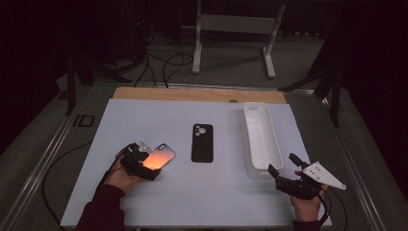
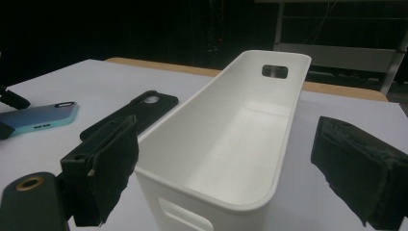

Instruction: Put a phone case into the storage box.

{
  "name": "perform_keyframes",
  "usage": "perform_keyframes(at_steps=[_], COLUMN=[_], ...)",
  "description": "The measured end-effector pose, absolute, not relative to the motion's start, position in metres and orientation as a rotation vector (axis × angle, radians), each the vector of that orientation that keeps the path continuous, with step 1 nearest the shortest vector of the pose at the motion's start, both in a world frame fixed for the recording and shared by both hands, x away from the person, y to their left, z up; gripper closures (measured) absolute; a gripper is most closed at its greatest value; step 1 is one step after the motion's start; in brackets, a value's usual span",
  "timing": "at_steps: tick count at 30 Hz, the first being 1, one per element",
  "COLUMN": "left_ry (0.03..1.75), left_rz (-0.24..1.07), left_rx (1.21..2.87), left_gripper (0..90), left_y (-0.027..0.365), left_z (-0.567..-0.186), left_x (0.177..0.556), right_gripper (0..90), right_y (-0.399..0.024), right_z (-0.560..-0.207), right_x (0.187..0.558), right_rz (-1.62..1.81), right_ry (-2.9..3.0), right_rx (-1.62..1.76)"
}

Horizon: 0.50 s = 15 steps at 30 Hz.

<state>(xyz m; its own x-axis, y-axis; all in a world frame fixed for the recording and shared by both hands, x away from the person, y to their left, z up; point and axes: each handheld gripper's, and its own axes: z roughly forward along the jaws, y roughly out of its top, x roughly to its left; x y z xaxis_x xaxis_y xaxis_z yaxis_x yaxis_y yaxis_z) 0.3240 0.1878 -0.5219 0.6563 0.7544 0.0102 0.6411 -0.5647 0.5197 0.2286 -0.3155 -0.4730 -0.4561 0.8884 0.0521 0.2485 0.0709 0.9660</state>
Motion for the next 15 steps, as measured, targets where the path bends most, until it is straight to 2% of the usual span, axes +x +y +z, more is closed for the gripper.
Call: perform_keyframes(at_steps=[2,11,13,15], left_ry=[1.084,1.078,1.067,1.062], left_rz=[0.298,0.280,0.277,0.275], left_rx=[2.392,2.394,2.396,2.397], left_gripper=[9.6,11.1,16.5,16.7], left_y=[0.1884,0.1892,0.1893,0.1892], left_z=[-0.5222,-0.5227,-0.5216,-0.5213], left_x=[0.3239,0.3243,0.3232,0.3231], right_gripper=[9.3,9.3,10.4,10.5], right_y=[-0.3156,-0.3139,-0.3135,-0.3132], right_z=[-0.4731,-0.4732,-0.4733,-0.4733], right_x=[0.2287,0.2286,0.2286,0.2287], right_rz=[1.409,1.403,1.400,1.400], right_ry=[1.769,1.772,1.775,1.775], right_rx=[1.132,1.131,1.128,1.125])
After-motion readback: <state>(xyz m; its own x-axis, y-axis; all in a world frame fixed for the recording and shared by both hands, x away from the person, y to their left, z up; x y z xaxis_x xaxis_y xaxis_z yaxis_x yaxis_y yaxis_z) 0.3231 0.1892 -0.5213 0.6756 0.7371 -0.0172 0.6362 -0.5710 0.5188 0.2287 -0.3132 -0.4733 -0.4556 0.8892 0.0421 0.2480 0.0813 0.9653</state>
